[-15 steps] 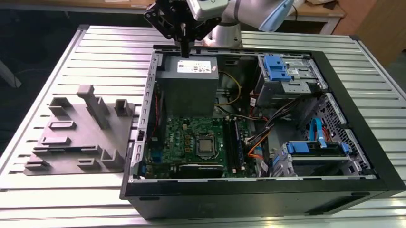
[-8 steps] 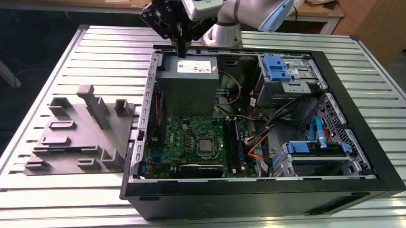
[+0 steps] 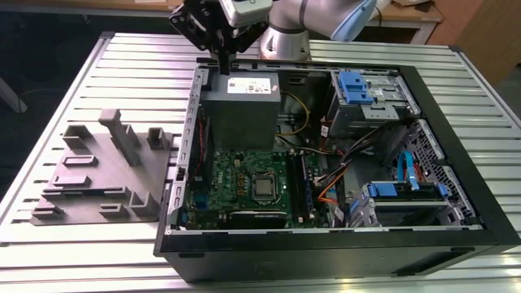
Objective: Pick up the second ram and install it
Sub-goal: 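Reach for the second ram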
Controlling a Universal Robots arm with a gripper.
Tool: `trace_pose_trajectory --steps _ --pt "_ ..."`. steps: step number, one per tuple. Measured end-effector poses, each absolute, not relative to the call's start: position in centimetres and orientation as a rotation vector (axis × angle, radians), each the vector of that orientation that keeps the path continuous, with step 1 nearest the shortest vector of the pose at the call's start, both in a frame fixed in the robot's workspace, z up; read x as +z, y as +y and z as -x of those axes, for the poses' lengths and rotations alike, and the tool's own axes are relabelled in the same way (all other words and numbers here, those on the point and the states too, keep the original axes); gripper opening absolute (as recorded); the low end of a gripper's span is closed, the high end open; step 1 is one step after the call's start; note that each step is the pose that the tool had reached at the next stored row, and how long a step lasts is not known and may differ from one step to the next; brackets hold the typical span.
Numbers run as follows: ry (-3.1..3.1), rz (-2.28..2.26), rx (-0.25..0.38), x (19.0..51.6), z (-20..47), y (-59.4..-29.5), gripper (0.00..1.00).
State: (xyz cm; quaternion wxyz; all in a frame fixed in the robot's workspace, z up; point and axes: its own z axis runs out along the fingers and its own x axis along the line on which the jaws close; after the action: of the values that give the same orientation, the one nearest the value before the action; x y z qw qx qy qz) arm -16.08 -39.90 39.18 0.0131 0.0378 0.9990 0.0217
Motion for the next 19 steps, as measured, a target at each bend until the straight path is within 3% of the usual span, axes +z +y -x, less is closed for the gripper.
trace_pose_trajectory --steps 19 --pt "3.111 -0.126 0.068 39.0 21.8 -39.9 0.07"
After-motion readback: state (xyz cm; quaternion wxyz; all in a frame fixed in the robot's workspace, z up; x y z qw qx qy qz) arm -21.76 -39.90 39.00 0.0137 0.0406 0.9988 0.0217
